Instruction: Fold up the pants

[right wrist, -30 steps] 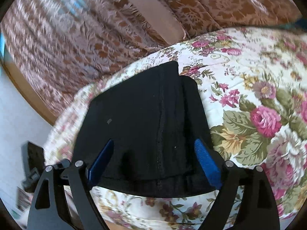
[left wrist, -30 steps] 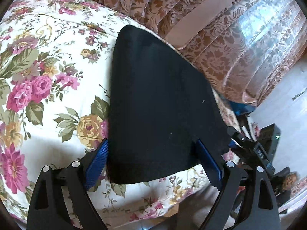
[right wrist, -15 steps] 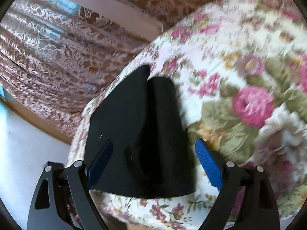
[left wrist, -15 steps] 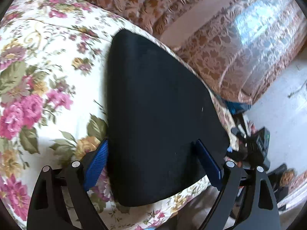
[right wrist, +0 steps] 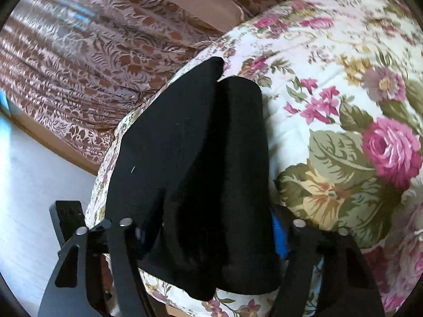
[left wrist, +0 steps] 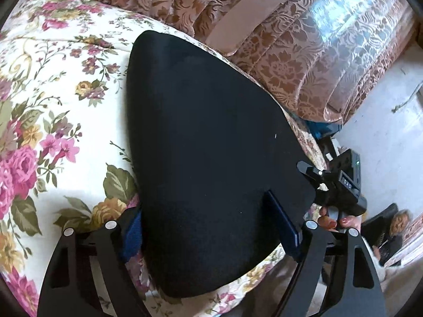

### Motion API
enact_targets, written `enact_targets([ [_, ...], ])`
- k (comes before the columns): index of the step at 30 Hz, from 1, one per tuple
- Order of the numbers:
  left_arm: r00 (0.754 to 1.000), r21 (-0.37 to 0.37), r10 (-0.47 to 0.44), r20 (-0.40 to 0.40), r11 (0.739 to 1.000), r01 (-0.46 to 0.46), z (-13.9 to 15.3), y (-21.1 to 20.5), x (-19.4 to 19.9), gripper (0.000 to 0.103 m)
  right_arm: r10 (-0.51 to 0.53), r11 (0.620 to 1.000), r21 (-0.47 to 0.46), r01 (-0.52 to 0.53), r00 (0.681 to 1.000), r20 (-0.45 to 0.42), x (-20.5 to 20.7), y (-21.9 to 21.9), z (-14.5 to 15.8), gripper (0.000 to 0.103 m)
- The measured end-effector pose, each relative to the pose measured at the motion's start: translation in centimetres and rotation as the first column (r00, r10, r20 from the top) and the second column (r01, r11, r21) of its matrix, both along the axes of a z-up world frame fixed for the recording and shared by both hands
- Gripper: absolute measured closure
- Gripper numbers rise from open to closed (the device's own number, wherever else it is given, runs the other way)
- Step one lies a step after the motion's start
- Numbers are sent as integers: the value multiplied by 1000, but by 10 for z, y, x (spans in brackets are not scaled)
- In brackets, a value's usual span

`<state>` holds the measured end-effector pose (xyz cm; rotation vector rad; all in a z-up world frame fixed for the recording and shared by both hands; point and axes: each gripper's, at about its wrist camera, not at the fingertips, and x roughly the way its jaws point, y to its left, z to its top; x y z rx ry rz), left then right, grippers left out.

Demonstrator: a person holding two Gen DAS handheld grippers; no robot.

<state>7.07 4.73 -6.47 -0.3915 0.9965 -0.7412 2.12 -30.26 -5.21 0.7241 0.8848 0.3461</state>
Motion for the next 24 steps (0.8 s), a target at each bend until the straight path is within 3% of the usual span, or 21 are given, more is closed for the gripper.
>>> enact_targets([
  [2,1000,18,8,29,1000,-8,3,-1,-4,31,3,1000,-21,-2,1000,25,-3,1,2,48],
  [6,988,130,3,151,991,-23,23,-15,-17,42,16,991,-136,-4,996,89,-8,12,18,53],
  [10,979,144,-3,202,989,-26,44,-19,-15,50,24,981,-194,8,986,162,-7,19,35,55],
  [18,945,149,-1,328,988,-51,79,-30,10,53,15,977,-210,38,970,243,26,14,44,55],
  [24,936,159,23,352,984,-84,81,-40,53,53,26,970,-239,47,956,291,77,4,46,55],
])
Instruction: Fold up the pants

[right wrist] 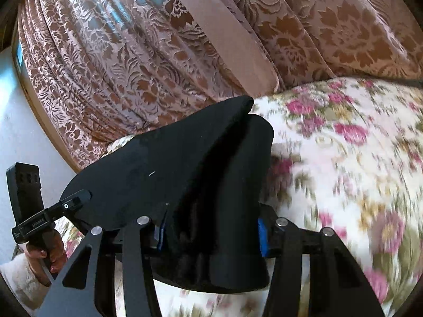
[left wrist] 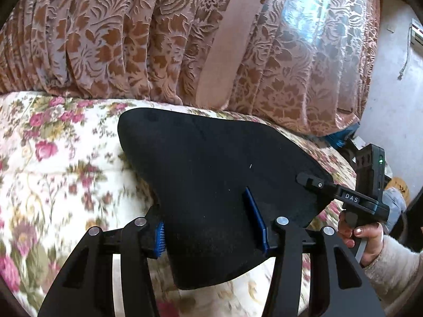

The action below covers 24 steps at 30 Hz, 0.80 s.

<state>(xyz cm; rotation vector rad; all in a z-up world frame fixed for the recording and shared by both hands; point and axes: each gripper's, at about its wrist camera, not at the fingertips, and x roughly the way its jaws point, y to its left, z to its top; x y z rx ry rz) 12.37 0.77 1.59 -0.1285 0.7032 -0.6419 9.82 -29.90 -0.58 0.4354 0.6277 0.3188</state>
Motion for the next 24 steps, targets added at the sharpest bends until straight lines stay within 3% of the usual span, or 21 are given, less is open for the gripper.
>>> enact_targets([
  [14,994,12,81,74,997,-82,-20,-42,139,53,-76,994,-67,83,992,104,142,-45,-20,53],
  [17,994,42,92,51,995,-94,-37,-51,158,53,-119,991,-52,120,992,32,161,-55,-42,49],
  [19,995,66,96,39,993,-99,-51,-57,162,51,-169,986,-8,169,985,-34,165,-68,-62,35],
  [22,994,94,94,57,991,-100,-66,-57,158,39,-175,973,131,189,979,-106,169,-91,-81,25],
  [24,993,79,114,38,990,-116,-68,-52,162,30,-175,975,122,188,978,-111,169,-91,-83,24],
])
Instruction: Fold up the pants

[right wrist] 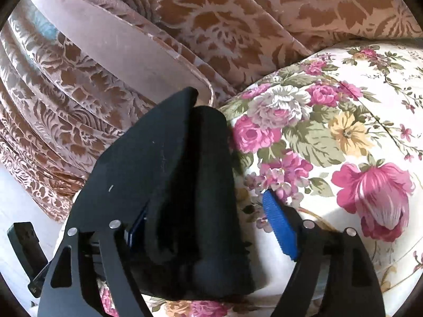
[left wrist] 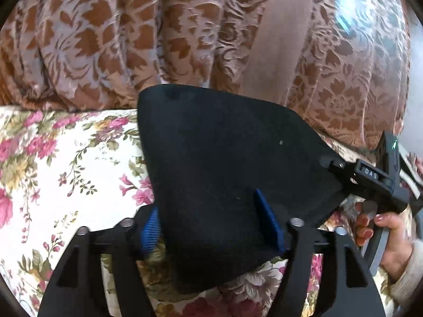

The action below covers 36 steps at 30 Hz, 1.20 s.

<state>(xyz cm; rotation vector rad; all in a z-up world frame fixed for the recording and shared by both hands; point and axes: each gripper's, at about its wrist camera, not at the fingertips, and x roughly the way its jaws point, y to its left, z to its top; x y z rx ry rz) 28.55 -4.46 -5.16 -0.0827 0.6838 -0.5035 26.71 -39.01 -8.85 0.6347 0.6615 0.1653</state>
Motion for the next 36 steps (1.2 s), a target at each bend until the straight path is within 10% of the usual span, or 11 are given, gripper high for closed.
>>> enact_targets([
  [22,967,246,161,196,947,-208,14,-33,-99,3,-41,929,-362,80,992,116,-114,78,50,2],
  [36,933,128,238,270,951,-280,19,-7,-154,3,-50,892,-425,153,968,245,-192,129,59,2],
])
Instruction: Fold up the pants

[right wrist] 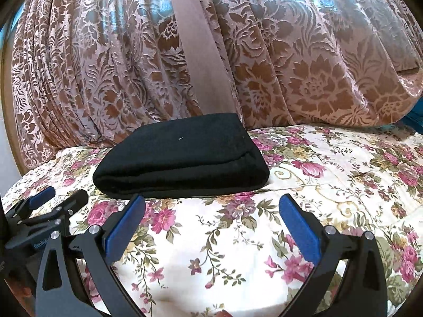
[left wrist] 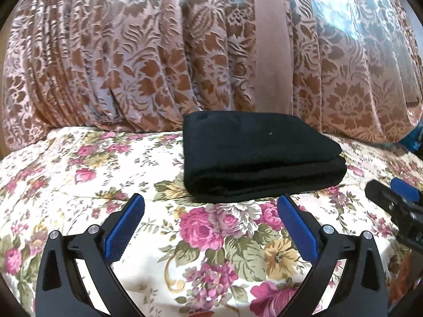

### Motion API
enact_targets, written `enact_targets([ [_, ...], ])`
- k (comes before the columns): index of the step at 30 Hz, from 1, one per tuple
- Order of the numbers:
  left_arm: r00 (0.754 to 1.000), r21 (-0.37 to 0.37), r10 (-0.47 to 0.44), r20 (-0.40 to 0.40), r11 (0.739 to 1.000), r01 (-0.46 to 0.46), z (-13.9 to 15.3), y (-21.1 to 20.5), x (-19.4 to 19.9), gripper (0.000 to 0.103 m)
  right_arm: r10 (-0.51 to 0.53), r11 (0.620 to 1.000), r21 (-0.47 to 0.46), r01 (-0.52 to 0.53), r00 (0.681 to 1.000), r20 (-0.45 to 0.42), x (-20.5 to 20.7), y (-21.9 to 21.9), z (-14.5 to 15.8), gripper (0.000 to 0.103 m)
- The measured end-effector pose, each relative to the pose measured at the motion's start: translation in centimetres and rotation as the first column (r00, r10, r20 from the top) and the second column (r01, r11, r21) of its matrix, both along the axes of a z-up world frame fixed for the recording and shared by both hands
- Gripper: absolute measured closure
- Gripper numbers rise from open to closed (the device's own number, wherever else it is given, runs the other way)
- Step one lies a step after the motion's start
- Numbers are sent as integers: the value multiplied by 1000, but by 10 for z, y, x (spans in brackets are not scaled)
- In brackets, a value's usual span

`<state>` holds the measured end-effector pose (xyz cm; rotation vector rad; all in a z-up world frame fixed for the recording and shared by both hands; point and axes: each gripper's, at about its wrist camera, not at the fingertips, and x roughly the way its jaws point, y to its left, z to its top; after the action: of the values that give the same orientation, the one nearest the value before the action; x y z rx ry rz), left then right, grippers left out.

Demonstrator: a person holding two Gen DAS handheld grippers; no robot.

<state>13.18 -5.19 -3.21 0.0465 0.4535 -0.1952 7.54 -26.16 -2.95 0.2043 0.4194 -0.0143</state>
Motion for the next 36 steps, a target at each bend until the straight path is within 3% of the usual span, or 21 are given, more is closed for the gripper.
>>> enact_targets([
  [12,999,3,26,21,1000,-26,-1,8,-18,3,-37,999,-9,37,999,-37,1,0,-7,2],
  [23,998,-18,47,37,999,-46,-2,12,-20,3,-37,994,-106,38,999,9,-6,18,-3,2],
  [36,999,-46,49,16,998,-48,-4,16,-17,6,-45,994,-104,46,999,12,-7,17,-4,2],
])
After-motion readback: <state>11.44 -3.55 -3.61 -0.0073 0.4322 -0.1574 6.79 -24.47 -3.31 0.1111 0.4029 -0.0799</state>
